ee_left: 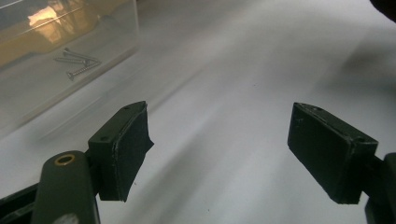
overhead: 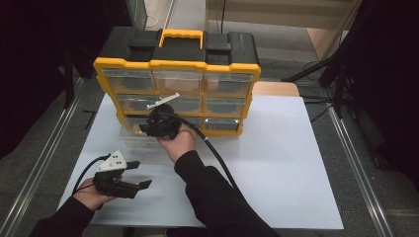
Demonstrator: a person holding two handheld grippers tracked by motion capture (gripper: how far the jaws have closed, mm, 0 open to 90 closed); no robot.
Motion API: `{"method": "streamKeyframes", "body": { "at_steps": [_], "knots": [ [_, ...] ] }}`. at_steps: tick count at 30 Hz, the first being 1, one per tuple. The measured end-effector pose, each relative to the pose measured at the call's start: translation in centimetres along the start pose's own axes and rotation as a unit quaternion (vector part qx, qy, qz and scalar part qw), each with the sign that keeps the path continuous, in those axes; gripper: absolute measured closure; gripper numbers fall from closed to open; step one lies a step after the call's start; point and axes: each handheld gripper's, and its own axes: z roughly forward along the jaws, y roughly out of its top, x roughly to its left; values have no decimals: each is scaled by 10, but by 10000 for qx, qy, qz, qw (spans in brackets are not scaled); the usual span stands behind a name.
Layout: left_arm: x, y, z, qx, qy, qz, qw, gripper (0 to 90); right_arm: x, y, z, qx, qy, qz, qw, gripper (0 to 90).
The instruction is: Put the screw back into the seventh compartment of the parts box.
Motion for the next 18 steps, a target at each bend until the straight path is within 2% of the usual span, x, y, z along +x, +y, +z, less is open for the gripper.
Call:
{"method": "streamKeyframes", "body": {
  "at_steps": [3,7,11,18],
  "knots": [
    [0,0,0,6,4,8,10000,207,-1,-1,-3,-4,65,46,10000,612],
    [0,0,0,6,6,3,10000,207,-1,-1,-6,23,-20,26,10000,539],
    [0,0,0,13,-4,15,10000,207,0,-1,-10,22,67,56,10000,453],
    [0,0,0,13,4,5,10000,207,5,-2,-17,-9,196,-48,9998,395]
  ]
}}
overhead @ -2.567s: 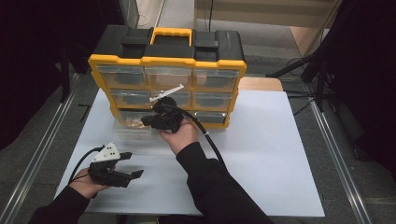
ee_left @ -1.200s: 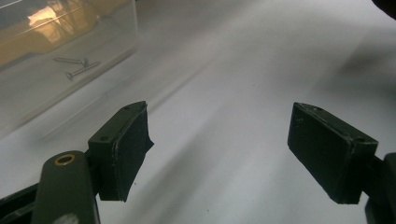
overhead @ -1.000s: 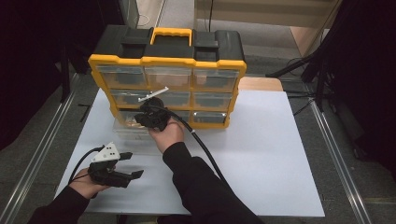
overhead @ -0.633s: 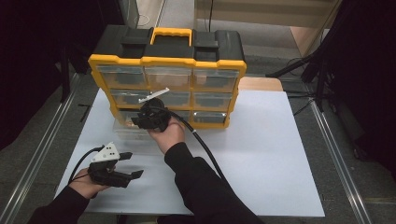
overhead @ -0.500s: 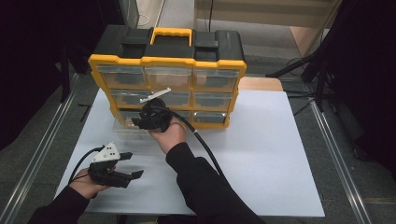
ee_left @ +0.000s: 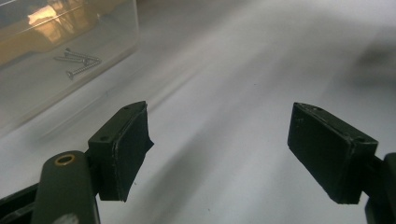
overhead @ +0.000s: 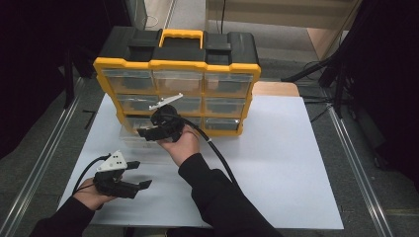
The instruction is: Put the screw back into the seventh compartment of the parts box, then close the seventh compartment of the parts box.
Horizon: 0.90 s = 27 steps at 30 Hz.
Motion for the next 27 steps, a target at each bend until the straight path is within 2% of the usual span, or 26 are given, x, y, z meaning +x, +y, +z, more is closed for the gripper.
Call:
{"method": "streamKeyframes", "body": {
  "at_steps": [5,11,27],
  "knots": [
    [0,0,0,-8,-4,28,10000,207,2,-4,-4,-100,110,32,9999,394],
    [0,0,0,4,2,15,10000,207,3,-8,-6,-85,61,19,9999,396],
    [0,0,0,13,10,13,10000,207,7,-16,-19,-136,122,95,9998,406]
  ]
}}
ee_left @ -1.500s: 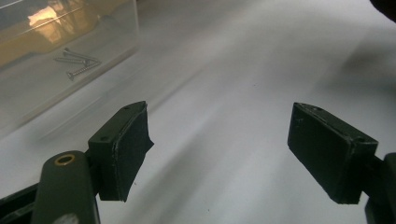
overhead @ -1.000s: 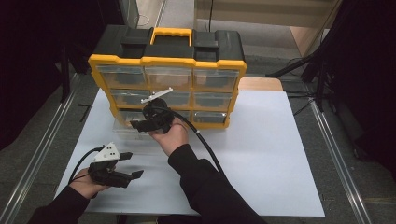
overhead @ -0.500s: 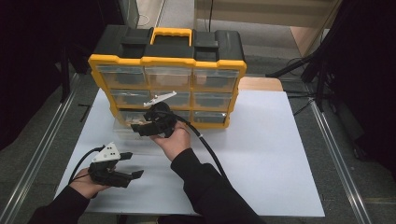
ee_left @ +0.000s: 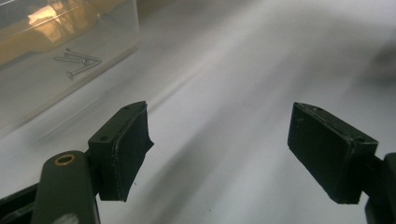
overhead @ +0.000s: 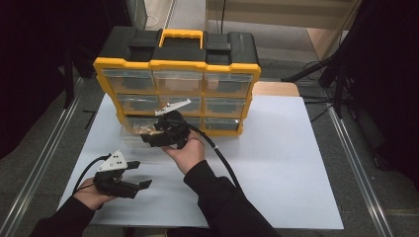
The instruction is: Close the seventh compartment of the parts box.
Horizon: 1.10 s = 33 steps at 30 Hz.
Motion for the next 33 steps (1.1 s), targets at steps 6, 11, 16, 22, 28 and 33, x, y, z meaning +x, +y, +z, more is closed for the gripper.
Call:
{"method": "streamKeyframes", "body": {
  "at_steps": [6,11,16,22,28,33],
  "knots": [
    [0,0,0,2,1,5,10000,207,5,-2,-7,-7,-78,-27,10000,424],
    [0,0,0,5,5,10,10000,207,9,-7,-10,11,-131,-107,9999,487],
    [0,0,0,-2,8,3,10000,207,14,-14,-12,11,-172,-150,9997,579],
    [0,0,0,-3,4,4,10000,207,19,-22,-12,-54,-221,-120,9997,772],
    [0,0,0,1,8,9,10000,207,25,-28,-7,-68,-235,-130,9996,900],
    [0,0,0,-4,4,8,10000,207,31,-30,-3,-137,-333,-144,9992,900]
  ]
}}
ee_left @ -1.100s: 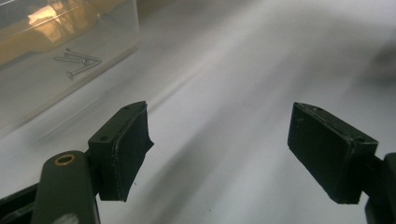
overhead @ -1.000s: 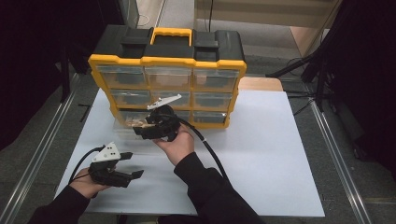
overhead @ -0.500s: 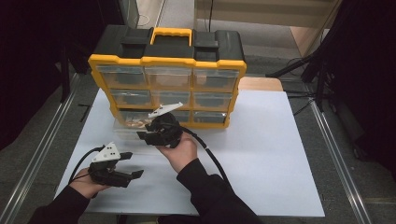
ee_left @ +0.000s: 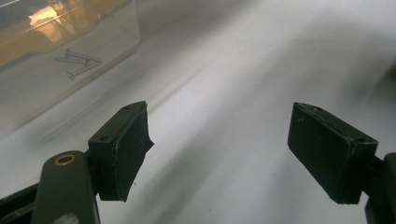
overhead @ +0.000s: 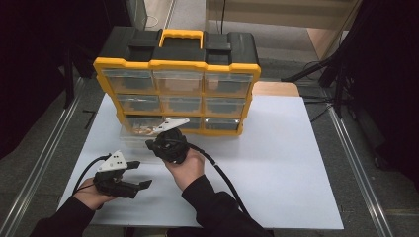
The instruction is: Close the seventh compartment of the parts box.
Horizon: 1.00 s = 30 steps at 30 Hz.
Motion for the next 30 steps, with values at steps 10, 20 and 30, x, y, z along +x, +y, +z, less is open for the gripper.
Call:
{"method": "streamKeyframes", "body": {
  "at_steps": [10,20,30],
  "knots": [
    [0,0,0,-27,-6,-6,10000,207,4,-4,12,69,-104,49,9999,900],
    [0,0,0,-20,-12,6,10000,207,1,-9,20,26,-311,112,9995,900],
    [0,0,0,-18,-18,7,10000,207,-4,-10,24,68,-379,77,9992,900]
  ]
}}
